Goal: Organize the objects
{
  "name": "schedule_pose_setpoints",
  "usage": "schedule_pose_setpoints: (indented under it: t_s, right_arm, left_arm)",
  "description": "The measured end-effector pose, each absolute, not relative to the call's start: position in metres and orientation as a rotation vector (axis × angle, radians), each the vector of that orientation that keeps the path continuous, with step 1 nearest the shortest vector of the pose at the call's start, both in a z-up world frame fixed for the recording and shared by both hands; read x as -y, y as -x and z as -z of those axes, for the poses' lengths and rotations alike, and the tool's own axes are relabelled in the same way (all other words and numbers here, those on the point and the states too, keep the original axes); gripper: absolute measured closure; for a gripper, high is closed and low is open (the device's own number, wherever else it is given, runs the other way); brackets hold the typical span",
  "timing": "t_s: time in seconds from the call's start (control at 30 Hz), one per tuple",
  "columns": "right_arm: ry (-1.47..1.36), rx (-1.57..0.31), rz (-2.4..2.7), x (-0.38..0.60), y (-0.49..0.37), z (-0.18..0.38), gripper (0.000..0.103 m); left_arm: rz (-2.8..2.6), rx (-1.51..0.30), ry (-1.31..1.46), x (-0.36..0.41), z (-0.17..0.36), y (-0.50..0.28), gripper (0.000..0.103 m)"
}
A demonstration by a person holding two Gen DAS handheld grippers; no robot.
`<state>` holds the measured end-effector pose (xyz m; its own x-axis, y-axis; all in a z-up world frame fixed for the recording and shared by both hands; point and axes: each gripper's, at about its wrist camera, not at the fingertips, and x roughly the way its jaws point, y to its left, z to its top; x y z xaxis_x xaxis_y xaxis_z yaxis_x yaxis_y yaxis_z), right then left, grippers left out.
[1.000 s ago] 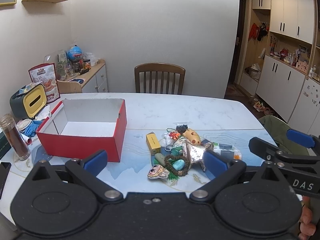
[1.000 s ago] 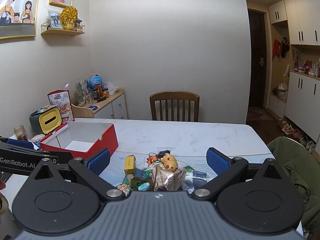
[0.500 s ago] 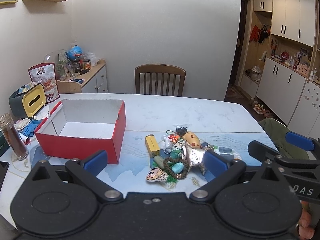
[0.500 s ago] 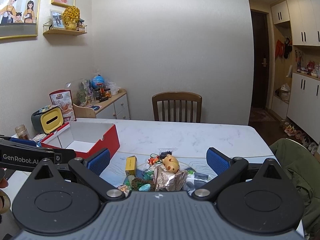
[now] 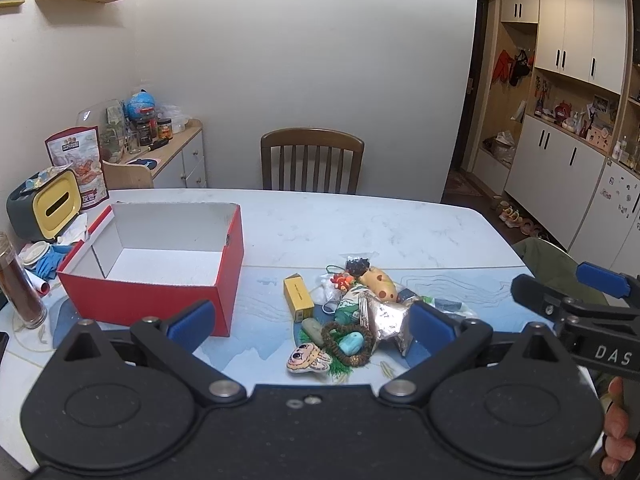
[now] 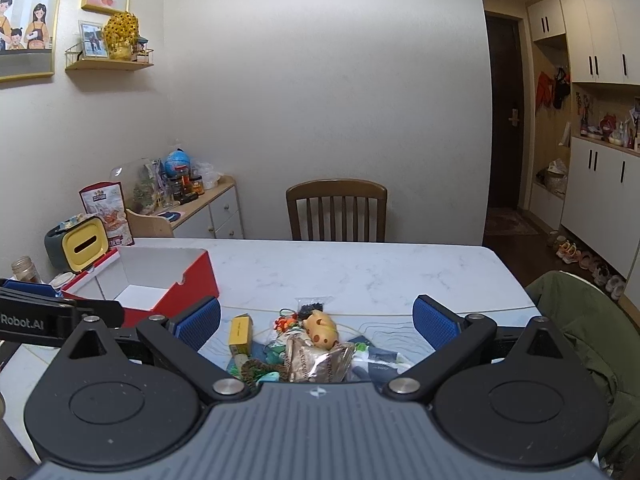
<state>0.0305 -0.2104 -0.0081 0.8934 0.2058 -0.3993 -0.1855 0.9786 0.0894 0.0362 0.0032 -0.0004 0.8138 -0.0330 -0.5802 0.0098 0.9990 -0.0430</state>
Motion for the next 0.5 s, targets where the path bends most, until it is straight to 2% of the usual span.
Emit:
schedule_pose_setpoints:
  t_s: [0.27, 0.5]
  right_arm:
    - [-0.030, -0.468, -0.162, 0.225, -0.057, 0.025, 0.000]
    - [-0.031, -0.574, -0.125, 0.233, -0.085, 0.062, 0.000]
  left_arm:
    - [0.048, -0.653, 0.046, -0.012, 0.016, -0.061, 0.000]
    - [0.083, -0.738, 0.037, -0.022, 0.053, -0.088, 0.000]
